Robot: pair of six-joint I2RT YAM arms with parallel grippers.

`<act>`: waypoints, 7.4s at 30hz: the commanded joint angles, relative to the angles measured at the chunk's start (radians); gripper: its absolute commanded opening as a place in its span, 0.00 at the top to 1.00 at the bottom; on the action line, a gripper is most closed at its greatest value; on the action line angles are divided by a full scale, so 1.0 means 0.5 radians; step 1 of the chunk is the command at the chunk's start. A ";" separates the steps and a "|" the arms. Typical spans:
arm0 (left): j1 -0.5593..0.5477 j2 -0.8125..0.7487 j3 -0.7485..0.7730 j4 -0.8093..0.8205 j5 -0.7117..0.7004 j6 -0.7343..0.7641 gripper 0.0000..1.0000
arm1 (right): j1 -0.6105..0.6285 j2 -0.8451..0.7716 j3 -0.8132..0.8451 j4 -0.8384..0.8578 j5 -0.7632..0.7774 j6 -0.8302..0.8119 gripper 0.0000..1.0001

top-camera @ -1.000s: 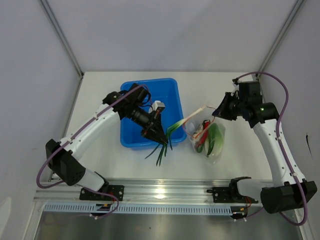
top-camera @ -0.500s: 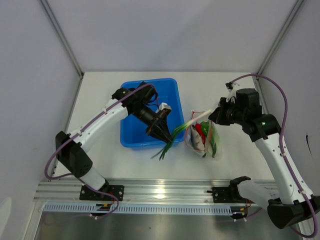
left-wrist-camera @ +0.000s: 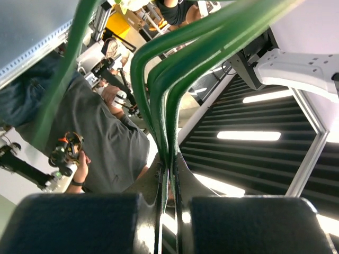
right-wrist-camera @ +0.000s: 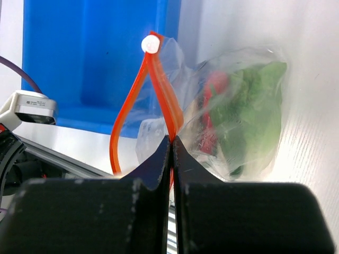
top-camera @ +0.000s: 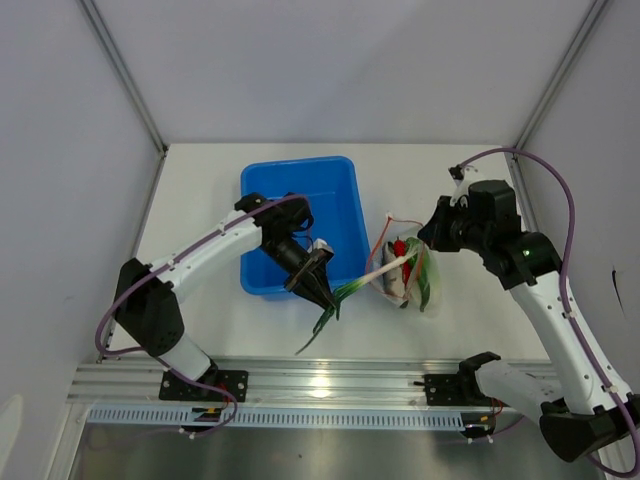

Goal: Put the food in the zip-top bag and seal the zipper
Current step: Place the fake vegetable in the zipper food storage bag.

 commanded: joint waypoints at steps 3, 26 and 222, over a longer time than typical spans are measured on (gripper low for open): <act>-0.019 -0.014 0.015 -0.138 0.092 -0.028 0.95 | 0.106 -0.101 0.017 0.157 0.130 0.006 1.00; -0.044 0.176 0.542 0.282 0.074 -0.774 0.94 | 0.689 -0.108 -0.054 0.133 0.661 0.031 1.00; -0.495 0.452 1.058 0.735 -2.031 0.500 0.99 | 0.189 0.199 0.327 -0.239 -0.440 0.865 1.00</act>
